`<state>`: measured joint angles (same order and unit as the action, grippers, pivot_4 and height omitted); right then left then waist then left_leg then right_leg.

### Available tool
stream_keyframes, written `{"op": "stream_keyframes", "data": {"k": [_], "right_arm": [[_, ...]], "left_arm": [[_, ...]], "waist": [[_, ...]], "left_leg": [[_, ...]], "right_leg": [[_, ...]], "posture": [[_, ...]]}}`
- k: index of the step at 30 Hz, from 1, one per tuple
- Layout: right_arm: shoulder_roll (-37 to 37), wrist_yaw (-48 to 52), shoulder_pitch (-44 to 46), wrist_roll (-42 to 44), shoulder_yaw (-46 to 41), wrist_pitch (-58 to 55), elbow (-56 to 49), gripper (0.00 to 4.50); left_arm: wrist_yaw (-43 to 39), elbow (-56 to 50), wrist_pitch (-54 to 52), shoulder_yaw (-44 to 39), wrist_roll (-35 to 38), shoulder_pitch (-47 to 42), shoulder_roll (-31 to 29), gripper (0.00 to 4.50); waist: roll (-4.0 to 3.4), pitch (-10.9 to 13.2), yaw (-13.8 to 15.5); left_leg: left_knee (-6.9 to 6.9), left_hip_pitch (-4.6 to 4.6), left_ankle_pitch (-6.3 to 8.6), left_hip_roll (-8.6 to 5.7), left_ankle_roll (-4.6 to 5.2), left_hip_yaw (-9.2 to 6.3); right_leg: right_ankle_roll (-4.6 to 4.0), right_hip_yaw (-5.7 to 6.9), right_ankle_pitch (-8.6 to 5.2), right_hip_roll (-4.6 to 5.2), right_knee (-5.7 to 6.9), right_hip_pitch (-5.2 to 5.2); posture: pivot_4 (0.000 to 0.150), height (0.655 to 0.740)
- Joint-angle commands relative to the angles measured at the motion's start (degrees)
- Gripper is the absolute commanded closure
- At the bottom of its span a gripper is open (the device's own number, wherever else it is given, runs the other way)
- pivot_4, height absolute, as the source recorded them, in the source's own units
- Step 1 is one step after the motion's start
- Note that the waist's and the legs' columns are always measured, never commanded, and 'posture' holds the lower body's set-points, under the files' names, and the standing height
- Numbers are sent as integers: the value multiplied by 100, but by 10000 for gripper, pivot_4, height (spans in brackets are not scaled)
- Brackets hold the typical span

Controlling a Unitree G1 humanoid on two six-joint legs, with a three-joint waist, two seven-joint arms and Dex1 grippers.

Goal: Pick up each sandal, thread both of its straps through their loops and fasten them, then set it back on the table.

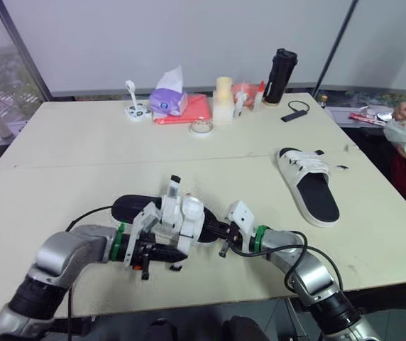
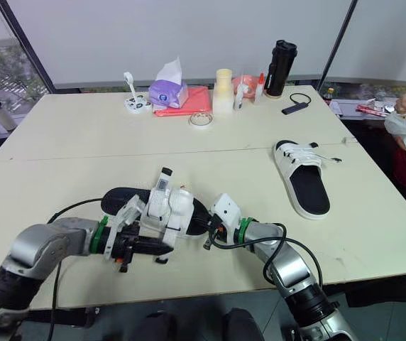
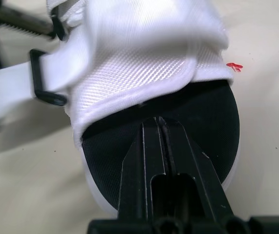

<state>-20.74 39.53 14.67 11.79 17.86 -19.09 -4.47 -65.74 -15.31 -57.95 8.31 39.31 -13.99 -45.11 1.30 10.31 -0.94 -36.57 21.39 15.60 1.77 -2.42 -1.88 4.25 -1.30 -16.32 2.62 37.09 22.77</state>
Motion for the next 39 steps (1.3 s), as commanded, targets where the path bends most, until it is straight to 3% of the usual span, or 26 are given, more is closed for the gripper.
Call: {"op": "stream_keyframes", "data": {"k": [1, 6, 19, 26, 29, 36, 39], "right_arm": [[-111, -172, -196, -316, 17, -324, 565, 45000], [-106, -156, -154, -321, 41, -310, 616, 45000], [-164, -131, -215, -326, 38, -335, 581, 45000], [-113, -153, -190, -337, 63, -346, 601, 45000], [-112, -176, -241, -338, 56, -343, 561, 45000], [-99, -224, -322, -343, 49, -360, 501, 45000], [-100, -230, -322, -340, 47, -360, 497, 45000]], "left_arm": [[-416, -446, 134, -16, 148, 269, -393, 44654], [-433, -477, 220, -75, 263, 262, -389, 44654], [708, 348, -969, -1251, 1838, -1153, 884, 44654], [1226, 940, -1196, -976, 1595, -1544, 1371, 44654], [1344, 1419, -1255, -1167, 1680, -1703, 1569, 36374], [1536, 1897, -1166, -1419, 1600, -1986, 1742, 2165], [1463, 1931, -1000, -1356, 1477, -2096, 1678, 2165]], "waist": [[0, 0, 8], [1, -2, -3], [6, -2, 2], [7, -3, 6], [12, -6, 19], [12, -12, 18], [14, -13, 20]], "left_leg": [[2, -1, 0, 4, 0, 0], [20, -2, 0, 6, 0, 2], [25, -2, -1, -6, 0, 6], [21, -2, -1, -12, -1, 6], [20, -4, -2, -13, -2, 5], [16, -6, -3, -16, -3, 2], [16, -10, -3, -17, -4, 1]], "right_leg": [[0, -1, 0, 4, 0, 0], [-2, -7, -1, 7, -11, 5], [3, -3, 1, -9, -10, 6], [19, 0, 9, -11, -8, 0], [17, 2, 9, -10, -8, -3], [17, 6, 9, -9, -8, -10], [17, 7, 8, -7, -8, -14]], "posture": [[1500, 7400], [1500, 7400], [1500, 7400], [1500, 7400], [1500, 7400], [1500, 7400], [1500, 7400]]}}
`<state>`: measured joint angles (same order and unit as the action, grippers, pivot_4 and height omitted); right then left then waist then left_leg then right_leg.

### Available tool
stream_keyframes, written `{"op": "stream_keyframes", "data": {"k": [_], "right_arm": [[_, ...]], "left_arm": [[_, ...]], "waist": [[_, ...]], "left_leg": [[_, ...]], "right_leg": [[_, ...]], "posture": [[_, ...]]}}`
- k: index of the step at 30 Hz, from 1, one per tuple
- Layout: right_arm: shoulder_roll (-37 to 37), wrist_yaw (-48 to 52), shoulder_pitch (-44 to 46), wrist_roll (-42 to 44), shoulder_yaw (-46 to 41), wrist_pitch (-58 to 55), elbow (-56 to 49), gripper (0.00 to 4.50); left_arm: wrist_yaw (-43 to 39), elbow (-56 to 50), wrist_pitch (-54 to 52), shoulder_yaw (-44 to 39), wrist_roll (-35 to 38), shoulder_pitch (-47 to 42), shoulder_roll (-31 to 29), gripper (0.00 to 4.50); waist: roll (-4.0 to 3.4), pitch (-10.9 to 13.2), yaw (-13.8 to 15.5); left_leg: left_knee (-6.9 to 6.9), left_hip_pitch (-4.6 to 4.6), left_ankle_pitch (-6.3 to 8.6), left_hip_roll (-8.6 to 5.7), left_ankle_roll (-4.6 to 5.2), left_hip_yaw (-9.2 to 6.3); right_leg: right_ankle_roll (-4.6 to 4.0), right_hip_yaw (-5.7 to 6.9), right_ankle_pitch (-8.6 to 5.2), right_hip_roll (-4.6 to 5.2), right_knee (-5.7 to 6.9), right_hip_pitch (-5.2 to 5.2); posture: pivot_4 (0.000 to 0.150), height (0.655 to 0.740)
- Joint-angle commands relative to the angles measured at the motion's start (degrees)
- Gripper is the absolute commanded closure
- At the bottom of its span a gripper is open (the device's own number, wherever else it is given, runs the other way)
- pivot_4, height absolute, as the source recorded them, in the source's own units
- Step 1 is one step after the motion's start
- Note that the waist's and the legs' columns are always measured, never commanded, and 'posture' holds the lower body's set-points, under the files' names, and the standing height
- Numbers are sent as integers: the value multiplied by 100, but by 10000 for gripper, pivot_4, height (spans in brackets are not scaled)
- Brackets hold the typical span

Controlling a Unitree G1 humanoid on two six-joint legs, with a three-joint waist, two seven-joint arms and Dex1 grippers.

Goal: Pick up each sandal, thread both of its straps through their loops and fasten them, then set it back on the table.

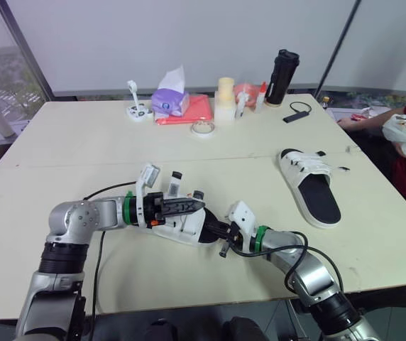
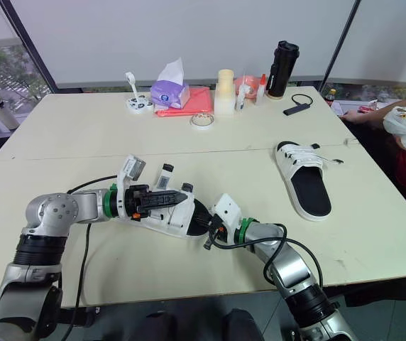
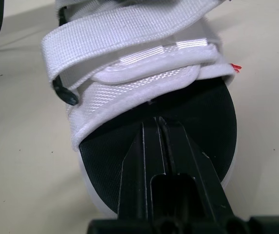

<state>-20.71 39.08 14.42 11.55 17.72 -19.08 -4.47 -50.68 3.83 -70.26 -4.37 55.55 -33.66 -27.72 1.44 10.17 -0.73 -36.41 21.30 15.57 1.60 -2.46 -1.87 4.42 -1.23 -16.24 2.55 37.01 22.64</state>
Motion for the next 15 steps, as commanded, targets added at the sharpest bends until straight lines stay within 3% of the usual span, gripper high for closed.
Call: {"op": "stream_keyframes", "data": {"k": [1, 7, 11, 15], "right_arm": [[-98, -188, -290, -317, 63, -357, 505, 45000], [-104, -160, -267, -328, 78, -318, 552, 45000], [-94, -137, -243, -349, 118, -285, 590, 45000], [-68, -139, -213, -362, 142, -249, 646, 45000]], "left_arm": [[-118, 29, 302, -75, -181, -177, -113, 2165], [-539, 345, 1118, -31, -681, -810, -401, 2165], [-1088, 517, 2545, 950, -2010, -1198, -621, 2165], [-1715, 955, 3278, 1518, -2658, -1361, -622, 2165]], "waist": [[0, 0, -2], [1, 0, -2], [1, -1, -4], [-2, -3, -6]], "left_leg": [[-1, 0, 0, 0, 0, 0], [-1, 2, -2, -2, -3, -1], [1, 1, -2, -4, -3, 2], [5, 0, -2, -5, -3, 7]], "right_leg": [[-9, 0, -5, 1, 0, 0], [-11, 2, -6, -1, 0, 1], [-11, 1, -6, 1, -2, 0], [-13, -2, -7, 0, -2, 2]], "posture": [[1500, 7400], [1500, 7400], [1500, 7400], [1500, 7400]]}}
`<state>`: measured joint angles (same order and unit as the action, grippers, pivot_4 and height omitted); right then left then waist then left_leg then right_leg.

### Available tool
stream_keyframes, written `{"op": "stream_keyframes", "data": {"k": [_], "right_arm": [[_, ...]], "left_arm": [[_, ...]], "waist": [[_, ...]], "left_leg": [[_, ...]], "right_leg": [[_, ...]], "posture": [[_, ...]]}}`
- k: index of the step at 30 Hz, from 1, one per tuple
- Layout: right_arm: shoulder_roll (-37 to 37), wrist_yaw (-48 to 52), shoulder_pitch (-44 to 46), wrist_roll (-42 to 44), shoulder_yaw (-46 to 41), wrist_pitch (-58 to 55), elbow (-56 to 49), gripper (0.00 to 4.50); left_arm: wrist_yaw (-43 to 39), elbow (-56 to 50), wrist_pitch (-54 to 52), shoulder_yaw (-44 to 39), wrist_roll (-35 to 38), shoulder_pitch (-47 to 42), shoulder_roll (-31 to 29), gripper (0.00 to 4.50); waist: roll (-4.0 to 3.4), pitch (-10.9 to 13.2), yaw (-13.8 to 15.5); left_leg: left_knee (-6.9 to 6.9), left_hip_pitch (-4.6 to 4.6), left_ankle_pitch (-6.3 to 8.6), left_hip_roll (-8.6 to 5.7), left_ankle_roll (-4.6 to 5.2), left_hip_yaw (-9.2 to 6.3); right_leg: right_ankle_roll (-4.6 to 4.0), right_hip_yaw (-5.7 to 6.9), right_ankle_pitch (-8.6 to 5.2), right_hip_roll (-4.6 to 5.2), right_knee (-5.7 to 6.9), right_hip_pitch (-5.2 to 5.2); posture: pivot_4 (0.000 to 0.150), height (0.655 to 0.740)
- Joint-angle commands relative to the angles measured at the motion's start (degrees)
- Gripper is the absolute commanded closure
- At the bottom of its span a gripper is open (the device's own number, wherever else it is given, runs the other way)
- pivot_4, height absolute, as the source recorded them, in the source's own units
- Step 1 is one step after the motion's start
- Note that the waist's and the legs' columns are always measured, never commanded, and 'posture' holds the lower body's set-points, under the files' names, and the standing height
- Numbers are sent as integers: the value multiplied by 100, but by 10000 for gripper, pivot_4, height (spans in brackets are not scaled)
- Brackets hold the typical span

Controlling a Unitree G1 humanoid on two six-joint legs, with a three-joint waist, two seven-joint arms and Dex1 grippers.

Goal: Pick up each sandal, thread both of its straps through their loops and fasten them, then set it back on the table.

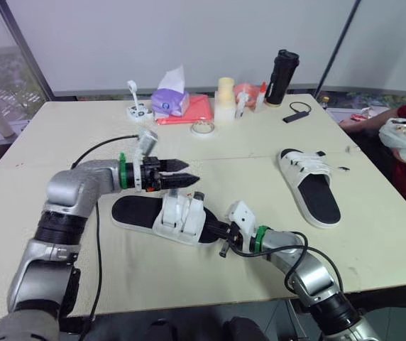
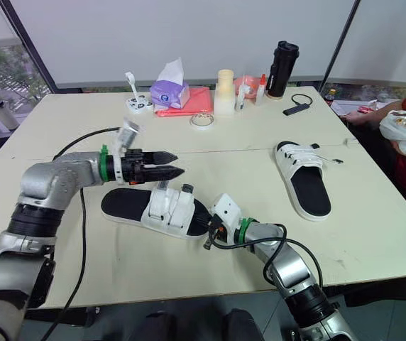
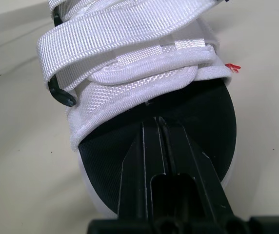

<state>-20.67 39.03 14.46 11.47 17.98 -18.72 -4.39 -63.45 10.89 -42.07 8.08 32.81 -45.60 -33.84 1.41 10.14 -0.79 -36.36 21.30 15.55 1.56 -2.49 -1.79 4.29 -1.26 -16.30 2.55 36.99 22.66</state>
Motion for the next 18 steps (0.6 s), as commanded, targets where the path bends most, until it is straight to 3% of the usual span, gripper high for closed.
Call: {"op": "stream_keyframes", "data": {"k": [1, 12, 16, 18], "right_arm": [[-65, -139, -209, -354, 122, -281, 646, 45000], [-75, -197, -325, -348, 88, -280, 583, 45000], [-56, -207, -329, -357, 77, -293, 578, 45000], [-52, -211, -328, -358, 72, -293, 585, 45000]], "left_arm": [[-604, 445, 549, 375, -484, -238, 24, 2165], [-1699, 1700, 773, 703, -1041, -751, 406, 2165], [-1759, 1782, 796, 664, -1146, -776, 512, 13831], [-1770, 1762, 768, 641, -1168, -768, 552, 25108]], "waist": [[1, 1, -1], [3, 1, -13], [4, 1, -9], [3, 1, -8]], "left_leg": [[0, 4, 0, 0, 0, -1], [-1, 9, 0, 1, 2, -1], [-5, 8, 0, 1, 2, -2], [-4, 8, 0, 1, 2, -3]], "right_leg": [[0, 0, 0, 0, 0, 4], [6, 2, -1, -6, 3, 9], [18, 2, 5, -5, 3, 5], [18, 2, 5, -5, 4, 6]], "posture": [[1500, 7400], [1500, 7400], [1500, 7400], [1500, 7400]]}}
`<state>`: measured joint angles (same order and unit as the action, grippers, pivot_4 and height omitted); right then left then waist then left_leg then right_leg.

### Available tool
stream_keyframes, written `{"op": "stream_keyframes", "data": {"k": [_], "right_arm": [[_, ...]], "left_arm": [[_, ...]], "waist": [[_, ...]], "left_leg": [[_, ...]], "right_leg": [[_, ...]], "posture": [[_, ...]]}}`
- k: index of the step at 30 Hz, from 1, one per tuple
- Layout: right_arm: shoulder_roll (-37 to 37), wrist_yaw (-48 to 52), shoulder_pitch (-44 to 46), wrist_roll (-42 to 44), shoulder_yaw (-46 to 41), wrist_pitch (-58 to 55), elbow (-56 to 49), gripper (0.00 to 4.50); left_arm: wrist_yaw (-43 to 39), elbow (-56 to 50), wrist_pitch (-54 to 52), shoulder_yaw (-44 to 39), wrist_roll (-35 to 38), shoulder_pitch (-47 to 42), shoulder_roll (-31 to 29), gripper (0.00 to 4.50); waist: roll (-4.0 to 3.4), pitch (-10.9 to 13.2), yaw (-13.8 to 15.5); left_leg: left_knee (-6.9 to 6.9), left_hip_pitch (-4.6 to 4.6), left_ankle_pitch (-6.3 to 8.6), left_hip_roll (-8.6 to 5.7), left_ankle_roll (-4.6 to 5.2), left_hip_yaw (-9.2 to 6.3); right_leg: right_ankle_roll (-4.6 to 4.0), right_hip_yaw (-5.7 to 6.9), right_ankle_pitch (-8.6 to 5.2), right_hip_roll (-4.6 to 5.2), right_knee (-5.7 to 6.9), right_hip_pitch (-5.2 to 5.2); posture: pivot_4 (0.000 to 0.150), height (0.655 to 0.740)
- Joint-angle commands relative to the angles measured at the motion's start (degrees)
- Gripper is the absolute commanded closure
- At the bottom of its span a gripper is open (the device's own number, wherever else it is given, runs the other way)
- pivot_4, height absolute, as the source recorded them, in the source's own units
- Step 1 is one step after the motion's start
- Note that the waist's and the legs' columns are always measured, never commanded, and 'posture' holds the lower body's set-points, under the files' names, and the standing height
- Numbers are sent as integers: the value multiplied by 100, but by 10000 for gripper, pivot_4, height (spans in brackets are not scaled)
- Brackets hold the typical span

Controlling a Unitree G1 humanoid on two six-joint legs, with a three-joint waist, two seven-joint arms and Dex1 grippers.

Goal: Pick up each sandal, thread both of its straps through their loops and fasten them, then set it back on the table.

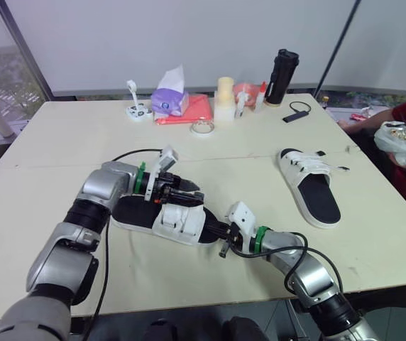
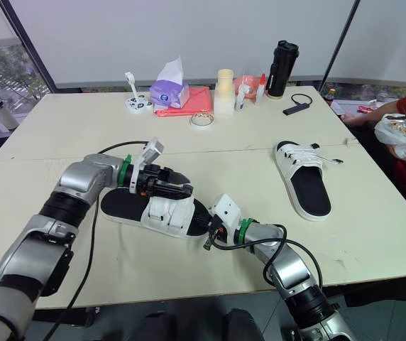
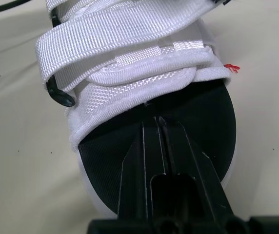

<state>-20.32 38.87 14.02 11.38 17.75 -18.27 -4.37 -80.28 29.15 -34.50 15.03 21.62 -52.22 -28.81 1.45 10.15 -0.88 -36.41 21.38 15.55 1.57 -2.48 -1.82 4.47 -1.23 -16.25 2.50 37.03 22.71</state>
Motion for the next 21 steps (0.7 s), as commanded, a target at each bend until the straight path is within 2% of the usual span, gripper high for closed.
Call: {"op": "stream_keyframes", "data": {"k": [1, 4, 9, 16, 21], "right_arm": [[-87, -194, -282, -349, 92, -335, 588, 45000], [-85, -196, -280, -349, 87, -332, 596, 45000], [-87, -193, -275, -350, 86, -332, 604, 45000], [-92, -196, -299, -344, 79, -344, 586, 45000], [-80, -198, -301, -341, 91, -358, 571, 45000]], "left_arm": [[-111, -101, 0, -53, -56, -92, 53, 29485], [-184, -215, -28, -54, -75, -51, 39, 44483], [-272, -607, -243, -273, 138, -58, -37, 44483], [-291, -2013, -1431, -859, 1132, 76, -283, 44483], [-14, -2076, -1526, -1028, 1196, 164, -323, 44483]], "waist": [[0, 0, 2], [0, 0, 2], [0, 0, 0], [-1, 1, -12], [2, 3, 0]], "left_leg": [[0, 0, 0, 0, 0, -1], [0, 0, 0, 0, 0, 0], [0, 0, 0, 0, 0, -1], [0, 0, 0, 1, 0, -1], [-5, 1, 0, 1, 0, -4]], "right_leg": [[0, 0, 0, 0, 0, 0], [0, 0, 0, 0, 1, -1], [1, 0, 0, 0, 2, -1], [2, 0, -1, 0, 3, 0], [2, 1, -1, 1, 5, 0]], "posture": [[1500, 7400], [1500, 7400], [1500, 7400], [1500, 7400], [1500, 7400]]}}
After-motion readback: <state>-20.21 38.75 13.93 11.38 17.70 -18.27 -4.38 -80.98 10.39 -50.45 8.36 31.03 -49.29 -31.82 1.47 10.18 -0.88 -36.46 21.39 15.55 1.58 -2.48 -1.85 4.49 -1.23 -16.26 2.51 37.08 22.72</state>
